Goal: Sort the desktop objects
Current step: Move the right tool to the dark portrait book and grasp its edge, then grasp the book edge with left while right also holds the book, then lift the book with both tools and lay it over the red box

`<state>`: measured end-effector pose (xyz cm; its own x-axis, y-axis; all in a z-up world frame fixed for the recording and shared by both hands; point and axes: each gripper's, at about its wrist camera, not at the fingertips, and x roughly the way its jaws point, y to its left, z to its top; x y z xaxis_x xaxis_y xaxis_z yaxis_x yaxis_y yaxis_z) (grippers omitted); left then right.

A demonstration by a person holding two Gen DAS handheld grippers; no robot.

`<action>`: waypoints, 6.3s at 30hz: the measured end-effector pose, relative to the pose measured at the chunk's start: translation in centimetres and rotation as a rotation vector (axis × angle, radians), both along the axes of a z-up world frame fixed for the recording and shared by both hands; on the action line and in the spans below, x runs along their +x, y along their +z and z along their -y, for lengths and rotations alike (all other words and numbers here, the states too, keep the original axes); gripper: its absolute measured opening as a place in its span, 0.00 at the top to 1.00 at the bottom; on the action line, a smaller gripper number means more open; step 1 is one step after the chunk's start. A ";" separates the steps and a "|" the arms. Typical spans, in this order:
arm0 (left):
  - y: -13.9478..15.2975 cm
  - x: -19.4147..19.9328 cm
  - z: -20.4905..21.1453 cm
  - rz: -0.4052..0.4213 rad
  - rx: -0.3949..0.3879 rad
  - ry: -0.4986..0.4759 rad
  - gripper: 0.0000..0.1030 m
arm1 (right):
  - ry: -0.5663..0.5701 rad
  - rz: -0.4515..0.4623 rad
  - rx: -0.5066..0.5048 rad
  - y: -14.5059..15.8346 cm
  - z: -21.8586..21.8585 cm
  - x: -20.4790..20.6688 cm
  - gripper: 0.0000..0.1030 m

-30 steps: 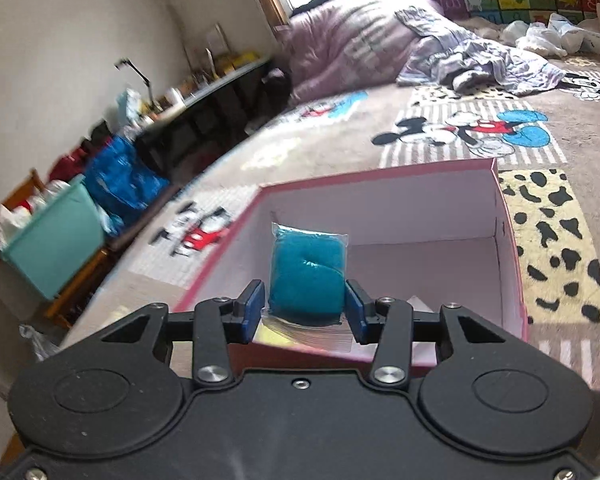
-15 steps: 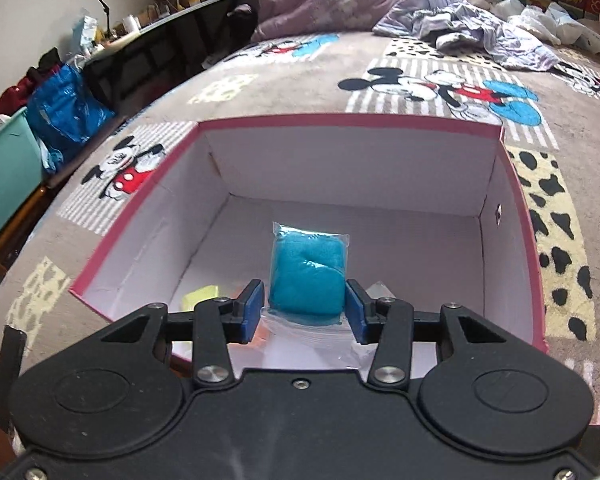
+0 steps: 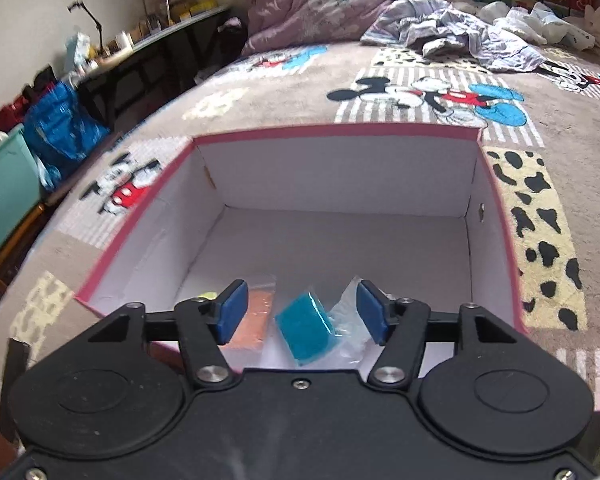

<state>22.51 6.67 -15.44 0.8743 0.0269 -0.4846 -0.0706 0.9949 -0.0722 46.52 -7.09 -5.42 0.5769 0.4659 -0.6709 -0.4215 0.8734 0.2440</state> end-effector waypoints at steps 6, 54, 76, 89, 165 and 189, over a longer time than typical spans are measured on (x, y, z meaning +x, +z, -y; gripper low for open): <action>-0.3 0.1 0.3 -0.015 0.009 0.005 0.32 | 0.001 0.035 0.094 1.6 3.0 -3.6 0.35; 0.9 0.5 13.4 -0.064 -0.044 -0.359 0.32 | -0.714 0.270 0.352 -9.7 34.9 -22.5 0.18; -0.4 6.6 16.2 -0.215 -0.120 -0.432 0.26 | -0.636 0.133 0.256 -10.8 33.8 -21.3 0.14; 4.3 2.8 13.8 -0.078 -0.147 -0.516 0.25 | -0.513 0.224 0.273 -6.8 32.5 -27.8 0.13; 5.1 18.0 -11.7 0.071 -0.257 -0.168 0.18 | -0.153 0.365 0.203 -1.5 8.2 -4.4 0.13; 5.9 18.5 -8.5 0.009 -0.134 -0.135 0.07 | -0.326 0.121 0.392 -5.0 11.7 -2.3 0.15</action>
